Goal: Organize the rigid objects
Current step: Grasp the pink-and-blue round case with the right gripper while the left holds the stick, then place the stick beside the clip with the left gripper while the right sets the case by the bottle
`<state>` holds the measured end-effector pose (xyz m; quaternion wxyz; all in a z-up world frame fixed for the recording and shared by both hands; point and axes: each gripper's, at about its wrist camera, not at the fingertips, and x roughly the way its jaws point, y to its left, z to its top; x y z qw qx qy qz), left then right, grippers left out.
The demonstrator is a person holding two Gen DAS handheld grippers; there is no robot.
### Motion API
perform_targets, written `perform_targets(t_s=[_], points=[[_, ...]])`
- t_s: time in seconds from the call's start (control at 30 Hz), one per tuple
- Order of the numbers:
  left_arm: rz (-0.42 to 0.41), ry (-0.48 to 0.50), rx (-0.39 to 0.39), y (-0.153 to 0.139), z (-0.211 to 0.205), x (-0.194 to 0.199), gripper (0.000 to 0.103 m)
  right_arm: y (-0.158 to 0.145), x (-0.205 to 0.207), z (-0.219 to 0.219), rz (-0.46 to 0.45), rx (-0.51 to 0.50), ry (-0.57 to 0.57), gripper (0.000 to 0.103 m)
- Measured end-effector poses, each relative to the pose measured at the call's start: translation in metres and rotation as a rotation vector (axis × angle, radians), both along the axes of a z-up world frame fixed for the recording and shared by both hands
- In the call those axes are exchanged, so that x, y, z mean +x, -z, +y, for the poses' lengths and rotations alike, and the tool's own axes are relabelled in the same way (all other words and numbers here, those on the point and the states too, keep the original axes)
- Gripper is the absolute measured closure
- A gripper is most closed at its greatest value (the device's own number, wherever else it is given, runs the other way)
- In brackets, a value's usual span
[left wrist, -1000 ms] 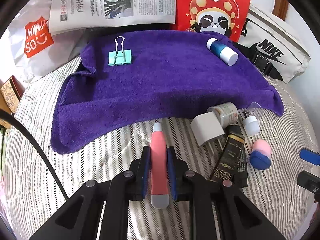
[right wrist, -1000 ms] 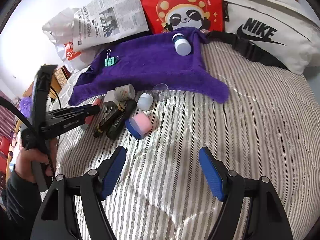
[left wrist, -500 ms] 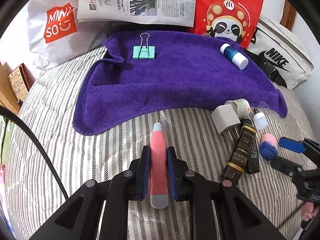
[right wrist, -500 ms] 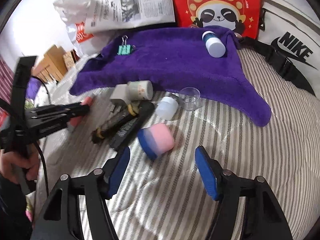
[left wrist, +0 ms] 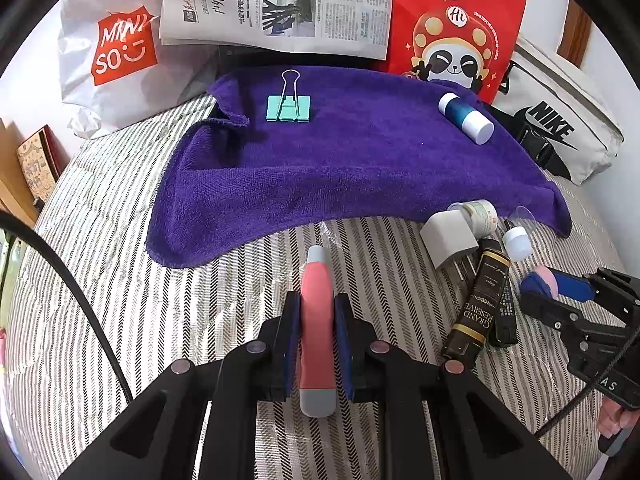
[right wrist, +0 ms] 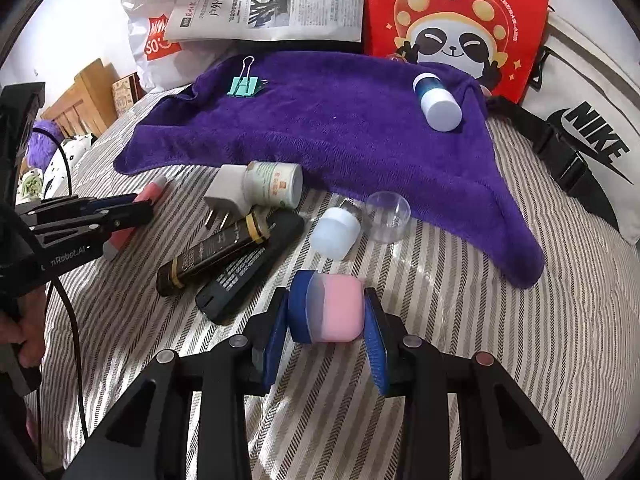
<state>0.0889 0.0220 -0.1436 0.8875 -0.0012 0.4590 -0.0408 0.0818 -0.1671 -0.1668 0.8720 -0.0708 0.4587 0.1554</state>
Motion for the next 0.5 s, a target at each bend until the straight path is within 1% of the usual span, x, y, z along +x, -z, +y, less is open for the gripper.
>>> perform_targets(t_s=[0.07,0.3,0.43,0.5], points=[[-0.005,-0.001,0.003,0.0002,-0.0007,-0.0004,0.086,0.0011,-0.0018,0.0020,-0.015,-0.012,-0.002,0.067],[-0.030,-0.006,0.005,0.0007,-0.0023,-0.0054,0.086,0.0046,-0.0079,0.0018,-0.065,0.006,0.042,0.066],[-0.008,0.001,0.016,-0.0012,-0.0040,-0.0065,0.086,0.0017,-0.0053,-0.0023,-0.014,0.028,0.050,0.067],[-0.020,-0.003,0.027,-0.0007,-0.0058,-0.0069,0.086,0.0032,-0.0071,-0.0026,-0.030,0.033,0.049,0.067]])
